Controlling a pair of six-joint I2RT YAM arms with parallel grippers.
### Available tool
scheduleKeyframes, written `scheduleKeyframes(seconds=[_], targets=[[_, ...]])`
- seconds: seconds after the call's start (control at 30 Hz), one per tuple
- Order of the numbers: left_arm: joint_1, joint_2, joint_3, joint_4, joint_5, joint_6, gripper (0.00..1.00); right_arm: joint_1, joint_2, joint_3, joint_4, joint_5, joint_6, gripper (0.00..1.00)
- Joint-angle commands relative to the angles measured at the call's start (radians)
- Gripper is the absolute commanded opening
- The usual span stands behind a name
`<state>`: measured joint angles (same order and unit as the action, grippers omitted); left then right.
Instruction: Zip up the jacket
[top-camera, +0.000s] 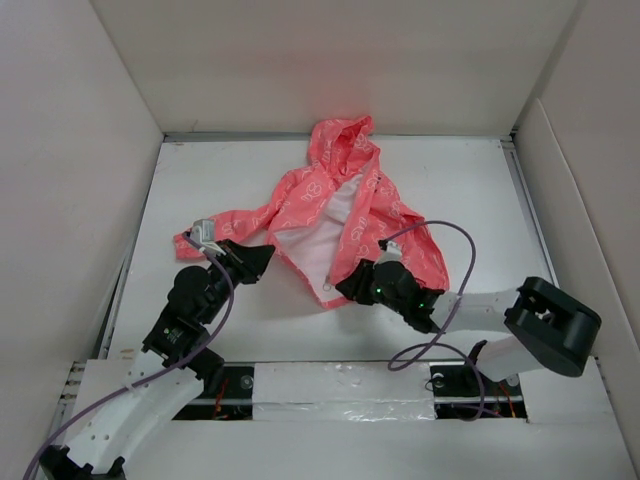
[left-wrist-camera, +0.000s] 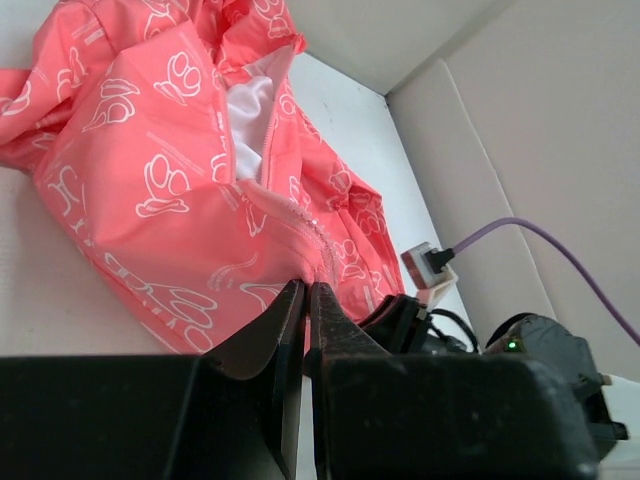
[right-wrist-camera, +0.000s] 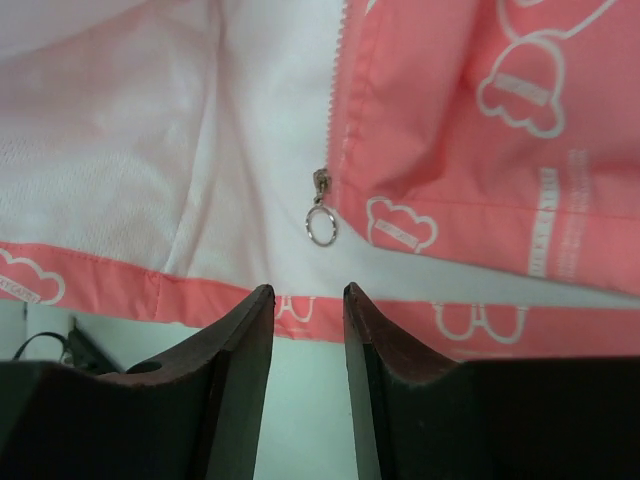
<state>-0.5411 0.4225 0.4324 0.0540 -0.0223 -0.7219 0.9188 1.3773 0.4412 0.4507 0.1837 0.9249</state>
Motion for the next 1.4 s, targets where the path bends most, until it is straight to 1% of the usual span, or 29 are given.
scheduleKeyframes(seconds=[0.0,0.03,0.2,0.23,0.3,0.37,0.4,0.43,0.53,0.6,0.7,0.73,0.83,0.97,1.1,1.27,1.37], targets=[[0.007,-0.004,0.014,0.032,0.016,0.007,0.0,0.026,0.096,-0.027,0.253,-0.015,0.132,0.41],[0.007,-0.002,0.012,0.036,0.016,0.006,0.0,0.026,0.118,-0.027,0.302,-0.019,0.156,0.41],[0.007,-0.002,0.011,0.043,0.016,0.007,0.0,0.044,0.229,-0.033,0.426,0.006,0.198,0.42],[0.007,-0.004,0.008,0.05,0.045,0.007,0.0,0.045,0.252,-0.038,0.475,0.017,0.219,0.42],[0.007,-0.007,0.003,0.055,0.05,0.004,0.0,0.054,0.262,-0.047,0.494,0.046,0.233,0.42],[0.007,-0.004,0.002,0.063,0.056,0.004,0.0,0.064,0.27,-0.045,0.48,0.075,0.25,0.42],[0.007,-0.002,0.005,0.061,0.058,0.004,0.0,0.074,0.267,-0.042,0.474,0.118,0.253,0.42],[0.007,-0.001,0.005,0.061,0.056,0.004,0.0,0.074,0.267,-0.038,0.427,0.14,0.265,0.42],[0.007,-0.005,0.012,0.055,0.056,0.009,0.0,0.074,0.256,-0.027,0.355,0.191,0.287,0.41],[0.007,-0.01,0.014,0.052,0.05,0.01,0.0,0.074,0.253,-0.033,0.344,0.227,0.296,0.41],[0.007,-0.014,0.02,0.05,0.045,0.01,0.0,0.074,0.241,-0.021,0.283,0.264,0.311,0.41],[0.007,-0.014,0.023,0.044,0.045,0.012,0.0,0.074,0.236,0.0,0.225,0.276,0.308,0.41],[0.007,-0.013,0.029,0.037,0.044,0.015,0.0,0.074,0.229,0.033,0.134,0.332,0.313,0.41],[0.007,-0.008,0.029,0.037,0.05,0.018,0.0,0.074,0.252,0.059,0.16,0.37,0.301,0.42],[0.007,-0.007,0.032,0.029,0.056,0.022,0.0,0.074,0.258,0.076,0.148,0.41,0.287,0.42],[0.007,-0.001,0.025,0.04,0.068,0.018,0.0,0.065,0.256,0.099,0.161,0.442,0.213,0.41],[0.007,0.002,0.026,0.038,0.071,0.019,0.0,0.064,0.262,0.123,0.157,0.464,0.167,0.38]])
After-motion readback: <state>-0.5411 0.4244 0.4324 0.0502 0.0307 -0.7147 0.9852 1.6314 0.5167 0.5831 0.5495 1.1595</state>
